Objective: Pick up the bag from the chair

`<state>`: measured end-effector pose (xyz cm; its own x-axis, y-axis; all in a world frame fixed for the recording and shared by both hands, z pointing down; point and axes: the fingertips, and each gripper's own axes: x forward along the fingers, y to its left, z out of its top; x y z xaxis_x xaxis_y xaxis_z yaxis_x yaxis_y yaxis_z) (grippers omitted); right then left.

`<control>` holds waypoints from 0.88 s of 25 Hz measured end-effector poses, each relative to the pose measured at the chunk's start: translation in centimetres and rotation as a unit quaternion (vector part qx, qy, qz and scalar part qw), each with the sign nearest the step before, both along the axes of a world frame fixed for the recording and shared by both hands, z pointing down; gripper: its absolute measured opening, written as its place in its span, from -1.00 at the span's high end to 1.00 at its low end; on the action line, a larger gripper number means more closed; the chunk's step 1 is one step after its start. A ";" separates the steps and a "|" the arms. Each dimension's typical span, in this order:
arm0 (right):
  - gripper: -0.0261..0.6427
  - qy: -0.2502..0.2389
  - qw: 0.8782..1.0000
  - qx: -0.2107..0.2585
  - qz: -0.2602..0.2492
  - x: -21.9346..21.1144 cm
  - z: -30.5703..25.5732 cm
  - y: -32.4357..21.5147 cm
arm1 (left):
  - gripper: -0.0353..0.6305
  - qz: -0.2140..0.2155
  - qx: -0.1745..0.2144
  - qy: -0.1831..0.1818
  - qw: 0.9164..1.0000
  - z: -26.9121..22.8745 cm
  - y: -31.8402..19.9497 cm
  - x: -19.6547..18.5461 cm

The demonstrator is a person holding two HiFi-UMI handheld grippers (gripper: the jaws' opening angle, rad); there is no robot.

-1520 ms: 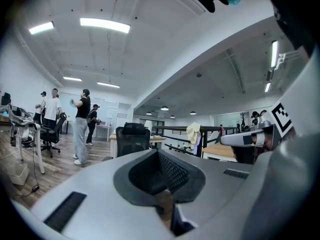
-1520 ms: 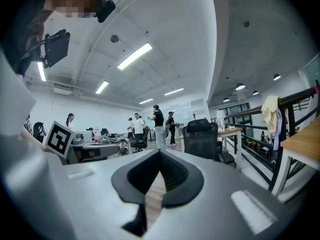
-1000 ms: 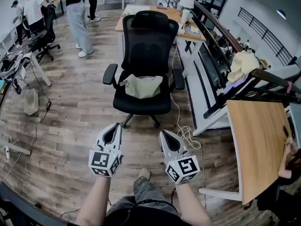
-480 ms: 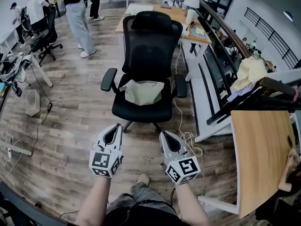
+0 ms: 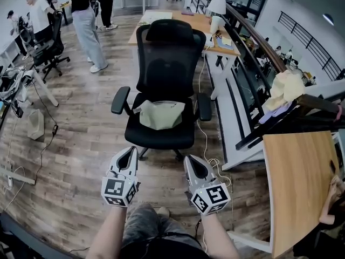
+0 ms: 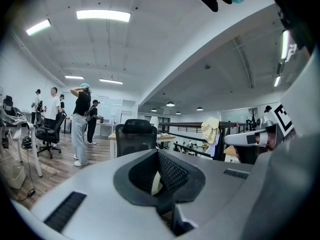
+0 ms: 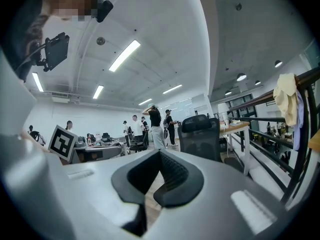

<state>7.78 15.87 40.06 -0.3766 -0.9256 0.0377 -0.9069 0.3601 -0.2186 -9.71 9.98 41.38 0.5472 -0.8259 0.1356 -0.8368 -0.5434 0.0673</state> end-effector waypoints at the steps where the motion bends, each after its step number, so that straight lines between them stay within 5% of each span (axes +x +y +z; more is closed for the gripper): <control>1: 0.90 -0.002 1.000 0.000 0.002 0.2 0.1 -0.2 | 0.90 0.000 0.000 0.000 1.000 0.0 -0.2 0.1; 22: 0.90 0.001 0.998 -0.052 0.037 2.8 3.8 -10.2 | 0.90 0.049 -0.042 0.000 0.998 4.1 -12.3 4.1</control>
